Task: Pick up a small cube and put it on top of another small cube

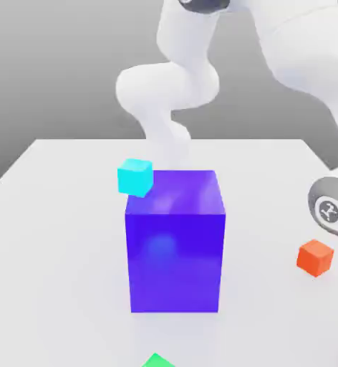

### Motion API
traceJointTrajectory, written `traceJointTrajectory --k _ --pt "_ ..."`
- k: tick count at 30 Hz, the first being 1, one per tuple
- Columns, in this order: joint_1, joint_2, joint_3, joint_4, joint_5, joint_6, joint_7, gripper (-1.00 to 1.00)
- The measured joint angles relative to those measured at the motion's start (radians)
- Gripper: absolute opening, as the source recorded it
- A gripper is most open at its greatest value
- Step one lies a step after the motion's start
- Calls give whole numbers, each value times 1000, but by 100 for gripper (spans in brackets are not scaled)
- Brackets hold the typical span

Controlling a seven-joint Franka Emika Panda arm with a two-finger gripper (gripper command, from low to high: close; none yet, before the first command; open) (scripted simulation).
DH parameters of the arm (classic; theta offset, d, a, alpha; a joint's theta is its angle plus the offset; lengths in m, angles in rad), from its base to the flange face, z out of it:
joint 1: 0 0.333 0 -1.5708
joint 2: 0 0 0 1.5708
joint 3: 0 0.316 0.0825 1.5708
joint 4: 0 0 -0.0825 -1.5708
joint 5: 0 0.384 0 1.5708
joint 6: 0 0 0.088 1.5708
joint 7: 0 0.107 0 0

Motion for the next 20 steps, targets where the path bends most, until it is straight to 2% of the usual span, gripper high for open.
traceJointTrajectory --k 12,16,17,20 --pt "-301 -187 -224 -134 157 -47 -2 -100" --pt "-335 -90 -227 -137 192 55 -18 -100" --pt "-338 -66 -224 -136 197 77 -21 100" --pt "-338 -66 -224 -136 197 77 -21 100"
